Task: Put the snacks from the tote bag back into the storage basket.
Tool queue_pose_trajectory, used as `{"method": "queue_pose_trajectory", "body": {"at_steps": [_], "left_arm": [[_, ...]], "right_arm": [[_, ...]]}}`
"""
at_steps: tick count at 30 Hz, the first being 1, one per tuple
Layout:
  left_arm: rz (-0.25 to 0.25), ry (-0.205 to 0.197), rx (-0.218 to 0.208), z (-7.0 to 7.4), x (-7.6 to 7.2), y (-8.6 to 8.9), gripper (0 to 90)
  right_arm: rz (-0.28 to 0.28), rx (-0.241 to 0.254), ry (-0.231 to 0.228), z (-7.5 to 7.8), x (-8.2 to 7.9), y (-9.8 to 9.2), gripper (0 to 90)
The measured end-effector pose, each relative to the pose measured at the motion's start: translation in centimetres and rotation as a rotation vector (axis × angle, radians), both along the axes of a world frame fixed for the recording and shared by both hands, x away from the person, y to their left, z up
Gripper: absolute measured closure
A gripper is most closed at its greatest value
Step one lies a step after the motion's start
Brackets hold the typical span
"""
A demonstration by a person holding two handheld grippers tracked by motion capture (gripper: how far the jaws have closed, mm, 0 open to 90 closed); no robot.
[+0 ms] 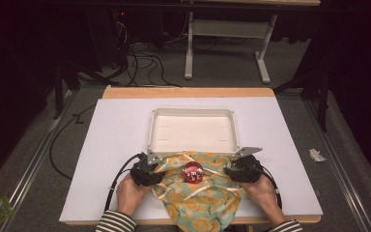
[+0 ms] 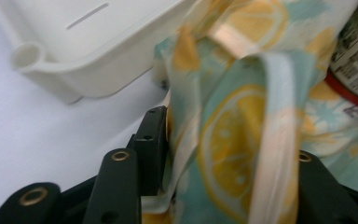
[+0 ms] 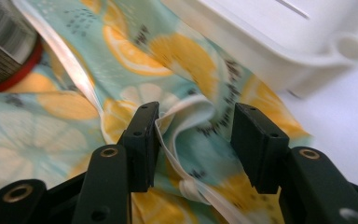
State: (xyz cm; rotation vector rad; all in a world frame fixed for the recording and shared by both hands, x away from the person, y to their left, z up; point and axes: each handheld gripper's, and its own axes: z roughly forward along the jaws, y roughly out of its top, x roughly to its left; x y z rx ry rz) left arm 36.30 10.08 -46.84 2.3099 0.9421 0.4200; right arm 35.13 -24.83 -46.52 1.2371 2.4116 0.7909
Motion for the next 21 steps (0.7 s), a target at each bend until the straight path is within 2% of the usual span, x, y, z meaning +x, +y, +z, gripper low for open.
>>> {"method": "queue_pose_trajectory", "body": {"at_steps": [4, 8, 15, 19, 21], "left_arm": [[0.023, -0.014, 0.026, 0.1, -0.1, 0.6, 56.6], [0.022, -0.026, 0.036, 0.1, -0.3, 1.1, 61.5], [0.028, -0.024, 0.021, 0.0, -0.2, 1.9, 67.2], [0.045, -0.030, -0.014, -0.2, -0.2, 2.2, 70.2], [0.051, -0.032, -0.022, -0.3, -0.3, 2.2, 71.3]], "right_arm": [[-0.030, -0.002, -0.011, -0.1, -0.4, -1.1, 54.7], [-0.048, 0.005, -0.021, -0.1, -0.7, -1.8, 56.6], [-0.076, 0.017, -0.029, -0.2, -1.0, -2.7, 57.3], [-0.085, 0.006, -0.043, -0.3, -1.4, -3.1, 57.4], [-0.088, -0.002, -0.035, -0.2, -1.4, -3.1, 57.4]]}}
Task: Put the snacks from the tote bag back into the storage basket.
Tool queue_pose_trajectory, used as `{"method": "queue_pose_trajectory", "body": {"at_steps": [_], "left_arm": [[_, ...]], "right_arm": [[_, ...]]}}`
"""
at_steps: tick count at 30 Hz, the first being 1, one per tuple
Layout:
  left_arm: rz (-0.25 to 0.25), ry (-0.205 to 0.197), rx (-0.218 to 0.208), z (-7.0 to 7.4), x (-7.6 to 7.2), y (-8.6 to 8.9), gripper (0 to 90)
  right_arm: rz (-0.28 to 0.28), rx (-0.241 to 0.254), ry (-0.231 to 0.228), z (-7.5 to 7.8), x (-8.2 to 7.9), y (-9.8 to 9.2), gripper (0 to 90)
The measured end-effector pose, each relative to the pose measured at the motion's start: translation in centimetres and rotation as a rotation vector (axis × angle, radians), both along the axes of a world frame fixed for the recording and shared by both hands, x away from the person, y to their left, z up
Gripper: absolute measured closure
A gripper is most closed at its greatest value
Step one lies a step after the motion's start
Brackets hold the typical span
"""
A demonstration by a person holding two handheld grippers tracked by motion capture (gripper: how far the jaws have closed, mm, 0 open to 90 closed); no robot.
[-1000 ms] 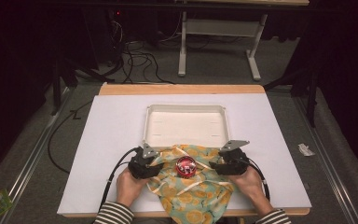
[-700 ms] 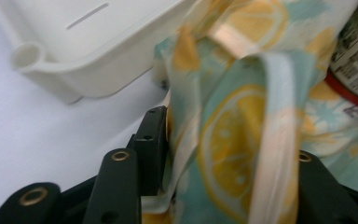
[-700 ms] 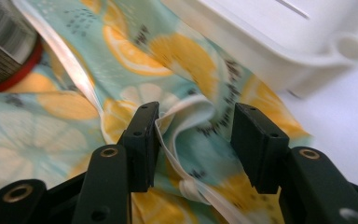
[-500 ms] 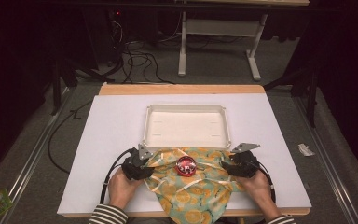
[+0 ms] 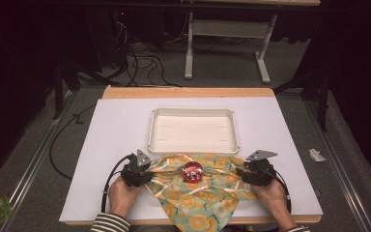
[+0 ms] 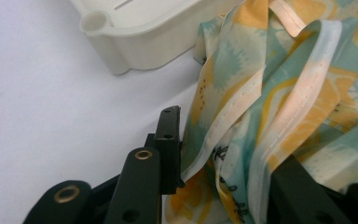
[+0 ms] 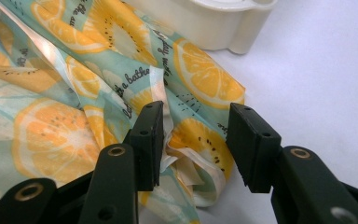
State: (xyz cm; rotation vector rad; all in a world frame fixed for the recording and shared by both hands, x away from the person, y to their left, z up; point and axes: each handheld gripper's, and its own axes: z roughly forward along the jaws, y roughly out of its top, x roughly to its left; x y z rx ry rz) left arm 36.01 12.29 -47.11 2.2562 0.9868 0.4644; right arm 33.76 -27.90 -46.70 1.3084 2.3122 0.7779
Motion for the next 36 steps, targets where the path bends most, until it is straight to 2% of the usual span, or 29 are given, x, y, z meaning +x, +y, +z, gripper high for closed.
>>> {"method": "queue_pose_trajectory", "body": {"at_steps": [2, 5, 10, 13, 16, 18, 21, 24, 29, 36], "left_arm": [[-0.006, -0.005, -0.009, 0.0, -0.2, -0.1, 73.7], [-0.037, -0.005, -0.042, 0.2, -0.4, -0.1, 77.6], [-0.072, 0.002, -0.078, 0.5, -0.6, -0.2, 86.3], [-0.080, 0.002, -0.084, 0.5, -0.7, -0.2, 87.4], [-0.085, -0.001, -0.095, 0.7, -0.9, -0.2, 87.7], [-0.088, -0.002, -0.099, 0.8, -0.9, -0.2, 87.8], [-0.092, -0.003, -0.105, 0.9, -1.1, -0.1, 87.8], [-0.095, -0.004, -0.108, 1.0, -1.1, -0.1, 87.8], [-0.097, -0.007, -0.121, 1.2, -1.3, 0.0, 87.8], [-0.103, -0.012, -0.141, 1.3, -1.4, -0.1, 87.8]], "right_arm": [[-0.006, -0.007, 0.008, 0.1, 0.1, 0.2, 58.3], [-0.002, -0.026, -0.004, 0.3, -0.1, 0.5, 59.0], [0.016, 0.051, -0.084, 2.0, -1.0, 0.9, 58.3], [0.055, 0.068, -0.123, 3.4, -1.3, 1.7, 63.4], [0.122, 0.078, -0.137, 4.4, -1.7, 3.1, 73.4], [0.171, 0.071, -0.128, 4.6, -1.7, 4.2, 79.1], [0.233, 0.050, -0.095, 4.1, -1.5, 6.1, 84.9], [0.266, 0.035, -0.065, 3.3, -1.4, 7.6, 87.2], [0.265, 0.016, -0.014, 1.9, -0.8, 8.8, 87.4], [0.217, 0.006, 0.000, 1.2, 0.3, 9.1, 84.7]]}}
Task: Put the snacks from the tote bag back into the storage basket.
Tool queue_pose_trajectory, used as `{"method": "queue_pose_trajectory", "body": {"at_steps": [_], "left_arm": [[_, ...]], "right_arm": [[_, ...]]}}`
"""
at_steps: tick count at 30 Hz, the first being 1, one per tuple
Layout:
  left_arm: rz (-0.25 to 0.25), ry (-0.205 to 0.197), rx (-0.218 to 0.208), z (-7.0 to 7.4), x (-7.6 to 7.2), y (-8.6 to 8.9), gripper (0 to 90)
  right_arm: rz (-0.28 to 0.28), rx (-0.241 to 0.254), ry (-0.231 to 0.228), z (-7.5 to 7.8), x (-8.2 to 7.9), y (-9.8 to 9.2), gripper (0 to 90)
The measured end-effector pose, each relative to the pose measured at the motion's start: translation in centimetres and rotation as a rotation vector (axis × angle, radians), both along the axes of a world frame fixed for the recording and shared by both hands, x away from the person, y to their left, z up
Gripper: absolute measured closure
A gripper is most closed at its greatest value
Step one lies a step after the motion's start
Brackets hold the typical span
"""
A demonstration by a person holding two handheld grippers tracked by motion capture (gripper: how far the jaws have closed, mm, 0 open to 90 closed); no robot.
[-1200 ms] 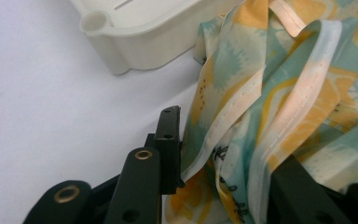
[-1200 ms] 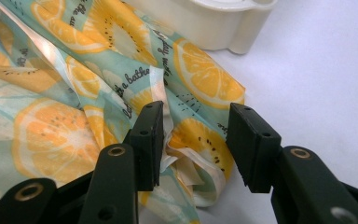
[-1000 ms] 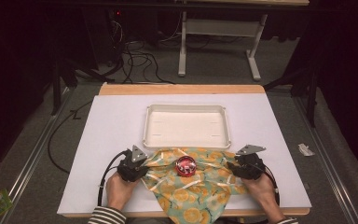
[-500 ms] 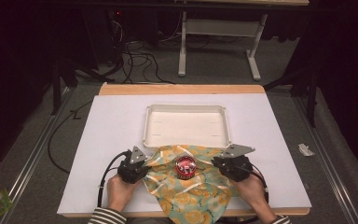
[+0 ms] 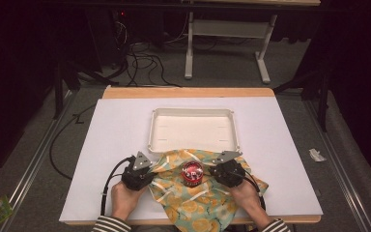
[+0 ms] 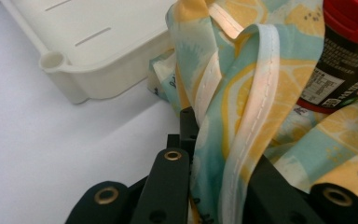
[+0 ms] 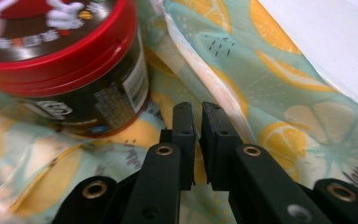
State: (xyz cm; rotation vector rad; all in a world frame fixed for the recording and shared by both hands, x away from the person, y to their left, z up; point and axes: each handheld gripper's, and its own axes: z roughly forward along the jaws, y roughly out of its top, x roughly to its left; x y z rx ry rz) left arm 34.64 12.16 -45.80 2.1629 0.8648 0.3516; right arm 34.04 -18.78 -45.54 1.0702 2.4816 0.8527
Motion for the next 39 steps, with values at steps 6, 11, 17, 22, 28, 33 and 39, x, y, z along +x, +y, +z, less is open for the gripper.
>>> {"method": "queue_pose_trajectory", "body": {"at_steps": [6, 11, 17, 22, 28, 33, 39], "left_arm": [[0.004, -0.005, -0.001, 0.2, 0.0, 0.3, 87.8], [0.006, -0.004, -0.001, 0.3, 0.0, 0.4, 87.8], [0.011, -0.001, 0.010, 0.2, 0.0, 0.5, 87.5], [0.014, 0.006, 0.025, 0.1, 0.1, 0.5, 87.2], [0.018, 0.013, 0.031, 0.0, 0.3, 0.6, 86.7], [0.023, 0.025, 0.039, -0.2, 0.6, 0.7, 86.3], [0.028, 0.041, 0.029, -0.5, 1.0, 1.1, 86.3]], "right_arm": [[0.001, -0.067, 0.036, -0.6, 0.3, 0.2, 86.3], [-0.026, -0.109, 0.043, -0.4, -0.2, -1.4, 88.5], [-0.116, -0.132, 0.050, -0.3, -0.5, -4.8, 89.2], [-0.168, -0.117, 0.046, -0.3, -0.8, -7.2, 90.0], [-0.202, -0.100, 0.049, -0.4, -1.2, -8.7, 90.0], [-0.210, -0.079, 0.048, -0.5, -1.5, -9.3, 90.0], [-0.222, -0.046, 0.056, -0.6, -1.5, -9.7, 90.0]]}}
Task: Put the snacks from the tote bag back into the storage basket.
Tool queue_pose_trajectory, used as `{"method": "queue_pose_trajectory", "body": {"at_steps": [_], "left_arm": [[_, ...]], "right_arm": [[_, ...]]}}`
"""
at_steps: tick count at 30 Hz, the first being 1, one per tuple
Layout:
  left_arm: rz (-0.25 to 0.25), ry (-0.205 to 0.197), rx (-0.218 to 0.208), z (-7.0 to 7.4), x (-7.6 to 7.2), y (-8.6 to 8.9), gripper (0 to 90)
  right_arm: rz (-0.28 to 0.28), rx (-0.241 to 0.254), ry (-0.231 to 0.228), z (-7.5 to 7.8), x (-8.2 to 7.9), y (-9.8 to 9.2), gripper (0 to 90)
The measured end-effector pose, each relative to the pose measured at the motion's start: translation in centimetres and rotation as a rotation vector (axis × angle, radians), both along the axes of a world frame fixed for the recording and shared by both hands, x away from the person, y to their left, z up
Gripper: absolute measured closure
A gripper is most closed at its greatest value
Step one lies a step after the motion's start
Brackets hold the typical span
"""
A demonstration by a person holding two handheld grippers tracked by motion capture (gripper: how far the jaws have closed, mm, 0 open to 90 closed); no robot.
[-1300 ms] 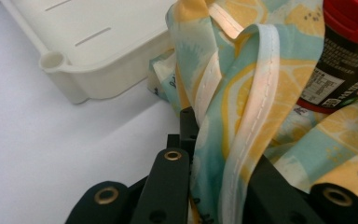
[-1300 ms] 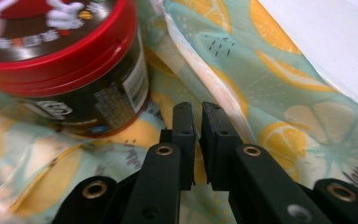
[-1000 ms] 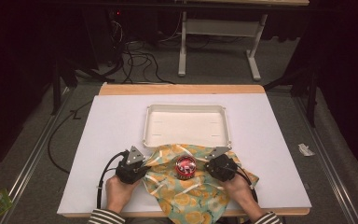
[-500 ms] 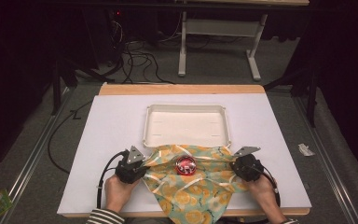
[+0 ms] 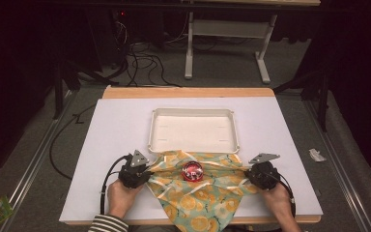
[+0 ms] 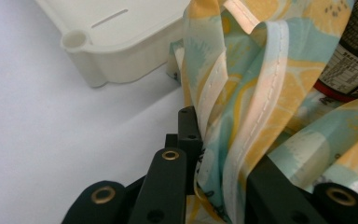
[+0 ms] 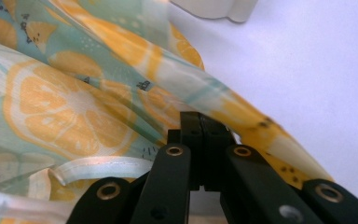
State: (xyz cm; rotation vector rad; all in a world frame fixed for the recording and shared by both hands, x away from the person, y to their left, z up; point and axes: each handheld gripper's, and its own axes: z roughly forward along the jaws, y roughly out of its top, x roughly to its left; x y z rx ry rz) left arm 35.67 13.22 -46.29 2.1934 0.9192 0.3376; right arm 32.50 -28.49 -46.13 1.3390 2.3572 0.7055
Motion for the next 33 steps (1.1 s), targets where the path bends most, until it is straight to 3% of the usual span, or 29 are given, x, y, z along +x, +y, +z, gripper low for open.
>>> {"method": "queue_pose_trajectory", "body": {"at_steps": [8, 11, 16, 18, 23, 28, 33], "left_arm": [[-0.007, 0.018, 0.017, -0.5, 0.6, 0.5, 85.1], [0.005, 0.035, 0.000, -0.8, 1.0, 0.7, 82.7], [0.024, 0.028, -0.026, -0.9, 0.7, 1.1, 72.4], [0.025, 0.015, -0.024, -0.6, 0.4, 1.1, 63.7], [-0.007, 0.003, -0.052, 0.1, -0.3, 1.3, 49.8], [-0.051, 0.001, -0.085, 0.6, -1.0, 1.2, 42.5], [-0.056, 0.002, -0.112, 0.9, -0.9, 0.9, 37.6]], "right_arm": [[0.000, 0.029, -0.004, -0.2, 0.0, -0.4, 90.0], [-0.001, 0.029, -0.003, -0.2, 0.0, -0.3, 90.0], [0.000, -0.004, -0.009, -0.1, -0.1, 0.1, 90.0], [0.002, -0.004, -0.010, -0.1, -0.1, 0.0, 90.0], [0.002, -0.003, -0.006, -0.1, 0.0, 0.1, 90.0], [0.001, -0.003, -0.007, -0.1, 0.0, 0.1, 90.0], [0.000, -0.018, -0.006, 0.0, -0.1, 0.2, 90.0]]}}
